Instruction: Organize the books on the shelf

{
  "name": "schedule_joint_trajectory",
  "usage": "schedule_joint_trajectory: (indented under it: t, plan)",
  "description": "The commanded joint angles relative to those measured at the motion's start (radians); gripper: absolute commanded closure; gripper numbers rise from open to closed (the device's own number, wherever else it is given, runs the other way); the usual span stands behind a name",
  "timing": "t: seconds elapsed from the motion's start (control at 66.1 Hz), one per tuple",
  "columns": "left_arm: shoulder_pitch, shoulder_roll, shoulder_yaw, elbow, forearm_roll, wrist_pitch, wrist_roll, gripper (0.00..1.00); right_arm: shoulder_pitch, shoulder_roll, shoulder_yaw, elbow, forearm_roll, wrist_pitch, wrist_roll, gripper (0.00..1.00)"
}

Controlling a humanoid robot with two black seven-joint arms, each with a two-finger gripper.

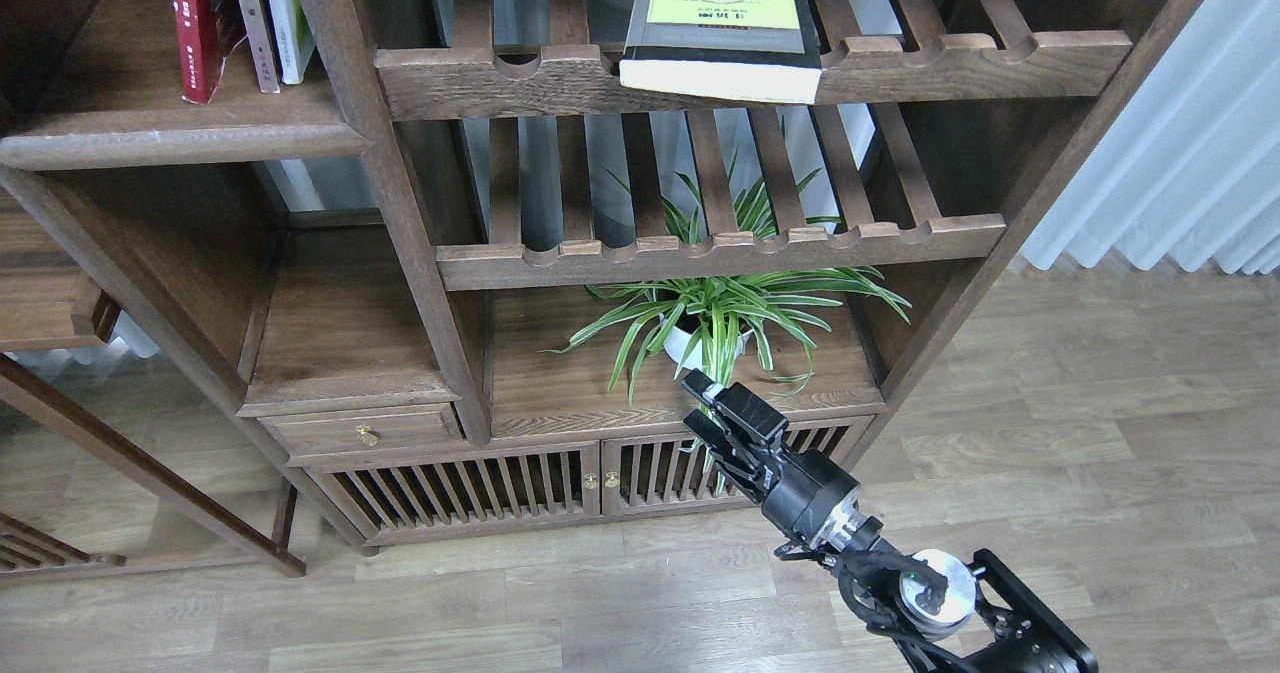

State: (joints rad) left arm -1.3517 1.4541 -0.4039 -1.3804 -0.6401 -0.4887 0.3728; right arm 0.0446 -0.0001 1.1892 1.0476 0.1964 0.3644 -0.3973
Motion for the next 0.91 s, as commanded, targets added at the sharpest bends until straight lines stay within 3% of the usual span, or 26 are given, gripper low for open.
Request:
schedule_joint_trajectory:
  t: [0.0, 0.333, 0.892]
  plan:
    - [0.0, 0.009, 0.008, 0.0, 0.002, 0.0, 0.0, 0.86, 0.0, 0.0, -0.003, 0.0, 0.001, 0.001, 0.0, 0.19]
    - [0.0, 0.071, 0.082, 0.032, 0.08, 0.0, 0.002, 0.79, 0.008, 0.0, -0.013, 0.0, 0.0, 0.001, 0.0, 0.19]
    - [0.002, 0.074, 0.139, 0.06, 0.099, 0.0, 0.005, 0.92, 0.008, 0.0, -0.039, 0.0, 0.001, 0.004, 0.002, 0.19]
